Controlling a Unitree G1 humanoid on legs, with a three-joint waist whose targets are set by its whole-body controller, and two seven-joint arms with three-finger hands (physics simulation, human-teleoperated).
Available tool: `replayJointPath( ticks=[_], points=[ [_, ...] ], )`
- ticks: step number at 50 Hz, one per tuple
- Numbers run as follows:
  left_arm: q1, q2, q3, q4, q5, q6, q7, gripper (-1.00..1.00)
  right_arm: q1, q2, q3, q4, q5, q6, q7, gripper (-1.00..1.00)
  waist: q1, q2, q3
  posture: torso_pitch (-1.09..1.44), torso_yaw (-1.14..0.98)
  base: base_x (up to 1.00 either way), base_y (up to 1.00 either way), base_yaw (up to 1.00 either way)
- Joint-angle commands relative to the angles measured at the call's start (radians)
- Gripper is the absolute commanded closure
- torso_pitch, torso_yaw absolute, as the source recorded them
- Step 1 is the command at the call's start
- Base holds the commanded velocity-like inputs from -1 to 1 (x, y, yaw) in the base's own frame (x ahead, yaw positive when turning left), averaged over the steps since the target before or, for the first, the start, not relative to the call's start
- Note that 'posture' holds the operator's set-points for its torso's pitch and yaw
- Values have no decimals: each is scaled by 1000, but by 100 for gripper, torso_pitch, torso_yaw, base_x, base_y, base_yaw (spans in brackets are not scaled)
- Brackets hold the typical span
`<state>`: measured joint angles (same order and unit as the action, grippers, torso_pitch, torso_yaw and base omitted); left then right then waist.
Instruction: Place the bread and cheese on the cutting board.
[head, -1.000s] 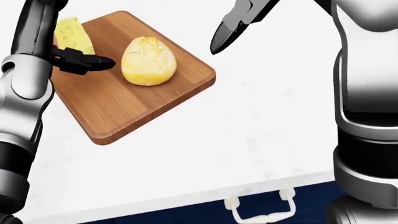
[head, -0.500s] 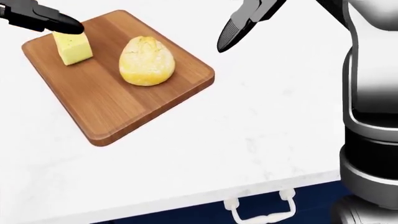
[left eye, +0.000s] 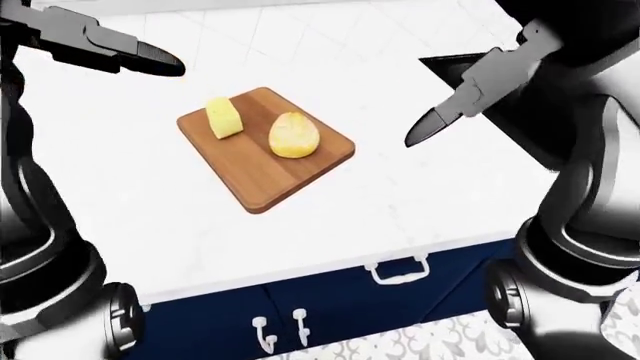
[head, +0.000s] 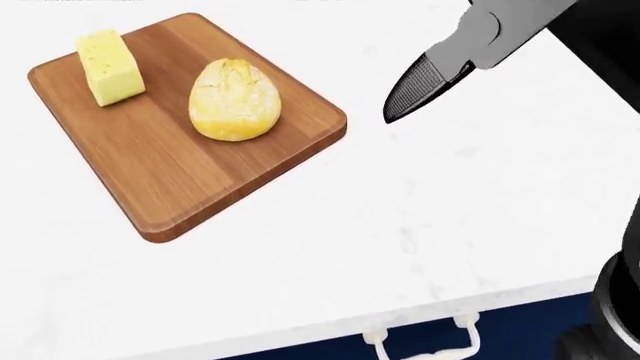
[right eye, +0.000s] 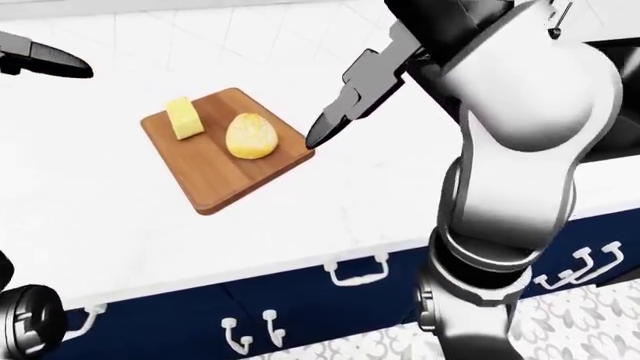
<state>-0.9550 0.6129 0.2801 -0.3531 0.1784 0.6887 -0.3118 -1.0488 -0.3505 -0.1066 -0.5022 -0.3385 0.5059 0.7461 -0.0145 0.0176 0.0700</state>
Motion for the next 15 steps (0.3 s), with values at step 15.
replayJointPath(
  ticks=[15],
  points=[
    [159, 69, 201, -576, -257, 491, 35, -100, 84, -66, -52, -298, 87, 271, -52, -100, 0, 5, -11, 0, 0, 0, 0, 0]
  ],
)
